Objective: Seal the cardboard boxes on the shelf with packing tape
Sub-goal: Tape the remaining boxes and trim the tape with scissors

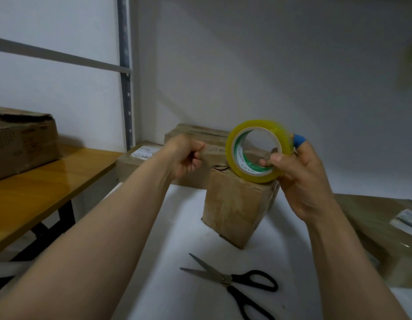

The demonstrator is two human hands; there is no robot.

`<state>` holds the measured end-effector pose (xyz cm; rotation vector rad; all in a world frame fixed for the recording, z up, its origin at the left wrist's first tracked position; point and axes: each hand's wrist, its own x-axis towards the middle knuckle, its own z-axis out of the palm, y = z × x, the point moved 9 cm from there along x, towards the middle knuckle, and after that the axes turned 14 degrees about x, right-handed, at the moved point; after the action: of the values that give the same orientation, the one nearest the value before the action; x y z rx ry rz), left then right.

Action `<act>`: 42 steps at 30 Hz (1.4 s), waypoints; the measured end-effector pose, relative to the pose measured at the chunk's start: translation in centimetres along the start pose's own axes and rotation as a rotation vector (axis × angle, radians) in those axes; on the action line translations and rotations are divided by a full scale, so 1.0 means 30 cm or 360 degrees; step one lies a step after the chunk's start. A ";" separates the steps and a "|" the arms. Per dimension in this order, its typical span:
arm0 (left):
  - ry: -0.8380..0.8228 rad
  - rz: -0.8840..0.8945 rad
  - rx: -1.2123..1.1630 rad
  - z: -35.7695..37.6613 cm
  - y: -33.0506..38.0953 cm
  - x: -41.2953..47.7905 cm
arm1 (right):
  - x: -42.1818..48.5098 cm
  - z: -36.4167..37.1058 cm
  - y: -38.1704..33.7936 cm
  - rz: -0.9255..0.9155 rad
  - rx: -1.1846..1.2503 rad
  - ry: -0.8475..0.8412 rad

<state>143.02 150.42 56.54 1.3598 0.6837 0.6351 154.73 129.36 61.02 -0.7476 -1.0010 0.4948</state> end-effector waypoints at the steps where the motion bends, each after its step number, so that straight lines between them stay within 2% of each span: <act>1: -0.0004 -0.0010 -0.0063 0.007 -0.014 0.001 | -0.009 0.002 -0.004 -0.0022 -0.0019 0.0004; 12: -0.0121 -0.0187 -0.0294 0.049 -0.112 0.000 | -0.027 0.009 -0.032 -0.0166 0.0001 0.0149; 27: -0.0272 -0.0256 -0.0471 0.098 -0.190 -0.018 | -0.028 0.011 -0.042 -0.0230 0.0065 0.0146; 42: -0.0277 -0.0303 -0.0367 0.107 -0.210 -0.035 | -0.030 0.000 -0.032 -0.0243 0.0210 0.0180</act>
<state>144.86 146.88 50.62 1.1063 0.5722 0.4232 154.34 128.12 61.24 -0.5698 -0.9032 0.3778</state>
